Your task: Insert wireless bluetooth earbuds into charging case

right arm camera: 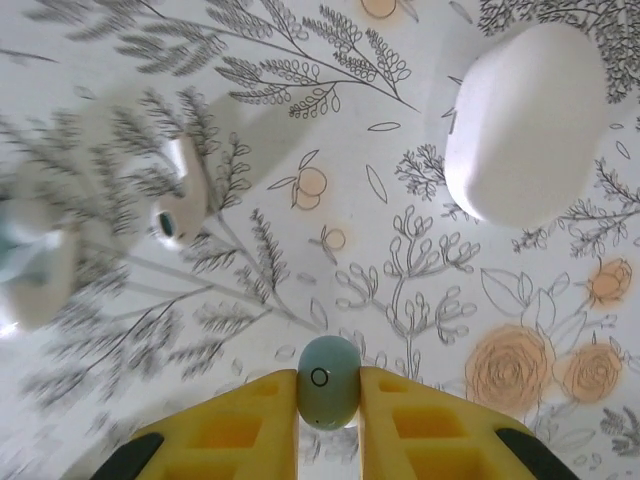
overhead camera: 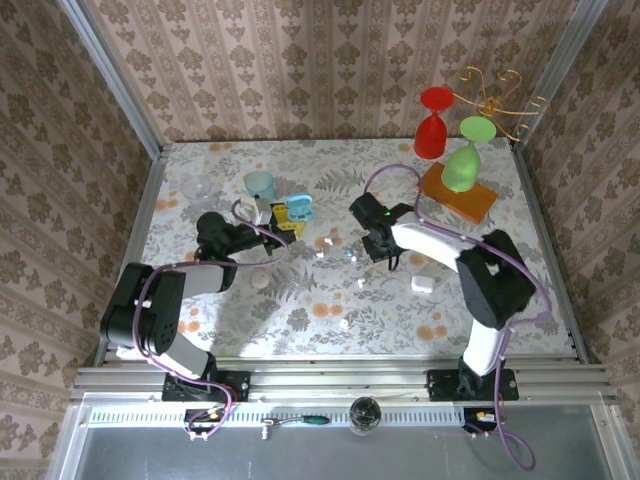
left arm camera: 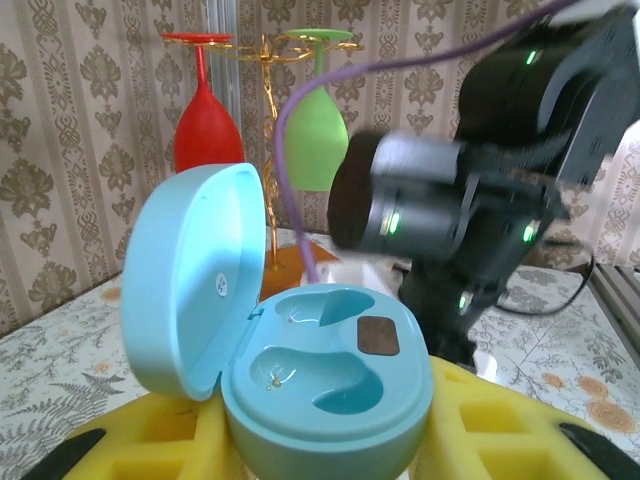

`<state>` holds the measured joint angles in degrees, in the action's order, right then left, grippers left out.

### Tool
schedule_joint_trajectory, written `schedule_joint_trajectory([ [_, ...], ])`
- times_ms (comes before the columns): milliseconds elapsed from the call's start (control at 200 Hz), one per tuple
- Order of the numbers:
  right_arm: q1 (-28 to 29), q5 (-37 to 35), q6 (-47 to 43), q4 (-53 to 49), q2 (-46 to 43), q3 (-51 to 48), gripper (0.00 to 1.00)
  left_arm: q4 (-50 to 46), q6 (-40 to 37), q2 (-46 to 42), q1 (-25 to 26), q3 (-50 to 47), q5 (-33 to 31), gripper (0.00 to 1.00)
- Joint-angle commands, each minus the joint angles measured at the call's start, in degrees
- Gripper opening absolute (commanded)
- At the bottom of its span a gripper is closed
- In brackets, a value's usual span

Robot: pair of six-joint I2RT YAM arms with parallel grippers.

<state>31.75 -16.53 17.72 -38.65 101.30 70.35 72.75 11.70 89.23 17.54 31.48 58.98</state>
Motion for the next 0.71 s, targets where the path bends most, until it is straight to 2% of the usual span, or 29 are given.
schedule_joint_trajectory([
  [0, -0.87, 10.28, -1.28, 1.87, -7.29, -1.94, 0.21, 1.59, -2.12, 1.99, 0.7, 1.52, 1.93, 0.28],
  [125, -1.57, 17.57, -1.11, 2.28, -13.97, -3.14, 0.21, 1.67, -2.71, 3.54, 2.24, 3.0, 2.02, 0.28],
  [380, -1.67, 27.82, -0.57, 3.15, -24.4, -2.3, 0.21, 1.6, -3.01, 6.3, 4.47, 5.28, 2.0, 0.28],
  [540, -1.01, 35.15, -0.24, 7.29, -27.69, -2.26, 0.21, 1.58, -2.72, 7.35, 5.48, 6.56, 2.9, 0.28],
  [700, 0.99, 38.24, -1.05, 9.74, -27.7, 0.12, 0.21, 1.61, -2.69, 8.02, 7.02, 7.44, 3.51, 0.28],
])
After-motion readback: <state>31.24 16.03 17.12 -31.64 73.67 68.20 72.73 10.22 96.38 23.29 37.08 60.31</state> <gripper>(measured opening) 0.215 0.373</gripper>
